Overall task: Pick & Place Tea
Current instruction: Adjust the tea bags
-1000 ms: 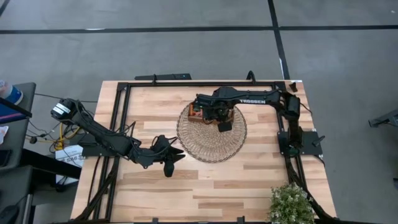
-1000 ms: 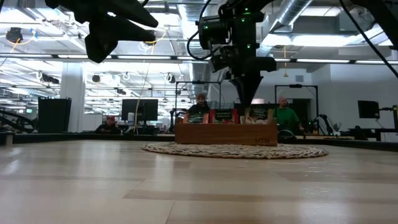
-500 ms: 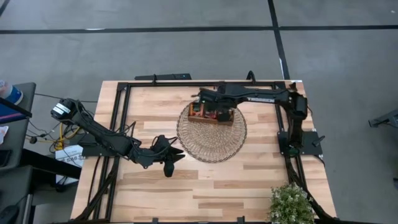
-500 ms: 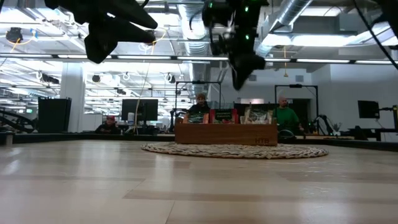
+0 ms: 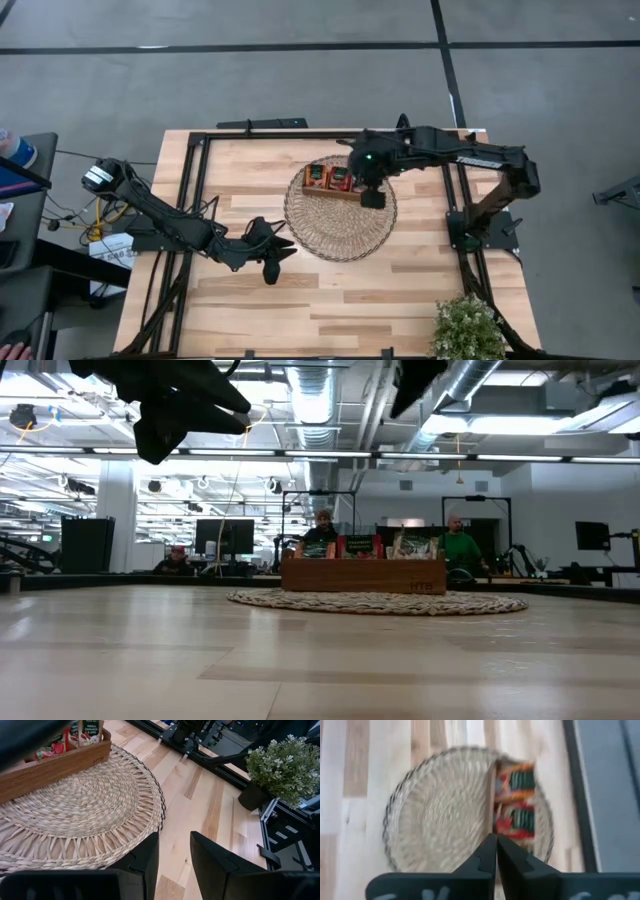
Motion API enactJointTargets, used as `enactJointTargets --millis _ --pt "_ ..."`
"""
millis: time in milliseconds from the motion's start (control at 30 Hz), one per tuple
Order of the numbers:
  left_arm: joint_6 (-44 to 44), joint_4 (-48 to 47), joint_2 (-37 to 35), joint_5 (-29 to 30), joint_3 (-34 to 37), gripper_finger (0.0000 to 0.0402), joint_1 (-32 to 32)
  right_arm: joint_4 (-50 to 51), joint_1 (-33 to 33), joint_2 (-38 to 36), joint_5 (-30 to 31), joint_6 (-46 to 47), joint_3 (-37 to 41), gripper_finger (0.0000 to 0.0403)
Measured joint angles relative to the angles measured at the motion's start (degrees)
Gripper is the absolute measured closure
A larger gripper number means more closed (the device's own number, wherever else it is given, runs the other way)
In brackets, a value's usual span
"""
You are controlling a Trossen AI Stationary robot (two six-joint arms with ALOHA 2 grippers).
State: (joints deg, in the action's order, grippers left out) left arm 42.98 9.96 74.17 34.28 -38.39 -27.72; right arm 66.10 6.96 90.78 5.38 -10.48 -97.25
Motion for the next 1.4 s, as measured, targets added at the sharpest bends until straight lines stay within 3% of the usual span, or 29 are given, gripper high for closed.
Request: enactJointTargets --millis 267,700,900,1200,1400 --pt "0.2 0.5 0.0 0.0 0.0 0.0300 0.0 8.3 -1.0 6.7 -1.3 1.0 0.1 0.0402" --pt "0.0 0.2 0.0 -2.1 0.0 0.0300 0.0 10.5 6.1 24.6 1.0 -4.1 0.1 0.0403" --pt "0.0 0.2 0.0 -2.1 0.0 0.0300 0.0 10.0 8.8 24.8 2.8 -4.5 0.1 0.0403" --pt "0.0 0.0 0.0 -2.2 0.0 0.0300 0.0 2.5 11.2 24.7 14.1 -3.5 0.1 0.0403" --pt "-0.1 0.0 0.0 -2.2 0.0 0.0300 0.0 5.6 11.4 23.3 13.6 -6.0 0.1 0.0403"
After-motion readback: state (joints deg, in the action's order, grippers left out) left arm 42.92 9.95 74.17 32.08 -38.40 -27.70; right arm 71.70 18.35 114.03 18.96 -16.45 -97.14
